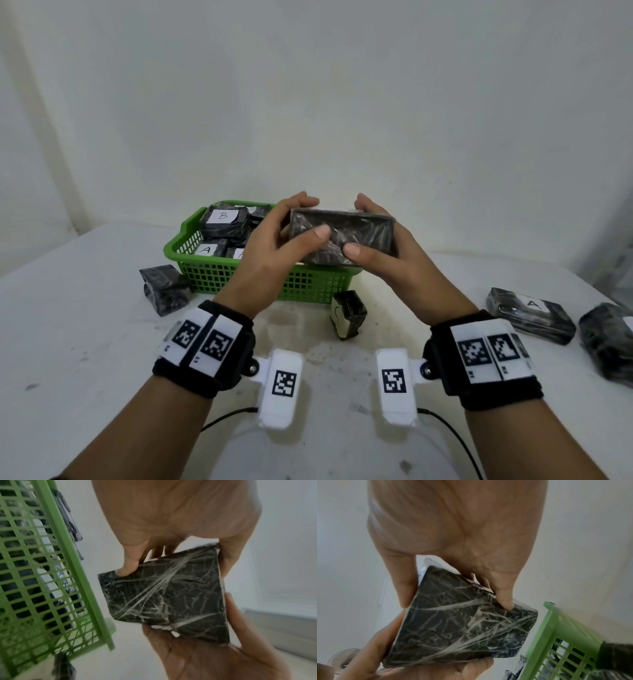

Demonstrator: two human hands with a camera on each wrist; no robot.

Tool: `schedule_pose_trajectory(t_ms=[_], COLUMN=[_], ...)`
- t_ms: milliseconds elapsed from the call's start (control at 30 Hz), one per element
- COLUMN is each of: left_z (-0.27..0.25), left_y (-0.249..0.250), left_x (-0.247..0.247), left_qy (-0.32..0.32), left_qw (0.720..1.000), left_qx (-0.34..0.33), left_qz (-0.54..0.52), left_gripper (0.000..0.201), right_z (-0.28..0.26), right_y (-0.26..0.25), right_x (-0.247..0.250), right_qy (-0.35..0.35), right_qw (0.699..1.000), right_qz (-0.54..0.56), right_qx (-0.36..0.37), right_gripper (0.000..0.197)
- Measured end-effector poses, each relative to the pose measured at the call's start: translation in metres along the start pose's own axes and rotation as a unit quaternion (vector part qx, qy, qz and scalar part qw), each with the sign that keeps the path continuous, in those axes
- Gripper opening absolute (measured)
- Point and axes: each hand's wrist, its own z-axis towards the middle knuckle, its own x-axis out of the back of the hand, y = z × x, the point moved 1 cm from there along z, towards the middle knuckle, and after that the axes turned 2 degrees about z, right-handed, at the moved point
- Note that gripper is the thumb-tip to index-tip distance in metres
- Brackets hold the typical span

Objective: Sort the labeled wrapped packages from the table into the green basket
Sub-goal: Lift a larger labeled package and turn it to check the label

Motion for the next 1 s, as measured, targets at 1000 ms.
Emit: schedule_pose_trajectory(t_ms=[1000], left_z=[-0.004], left_y=[-0.004], left_x=[0.002], left_qy=[-0.049], left_qw=[0.997], left_qx=[-0.043], left_qz=[0.035], left_gripper=[0.074], right_z=[-0.013], right_y=[0.006], right_x=[0.002], right_qy=[0.012], right_qw=[0.999], right_qz=[0.026], right_qx=[0.028], right_gripper=[0.076])
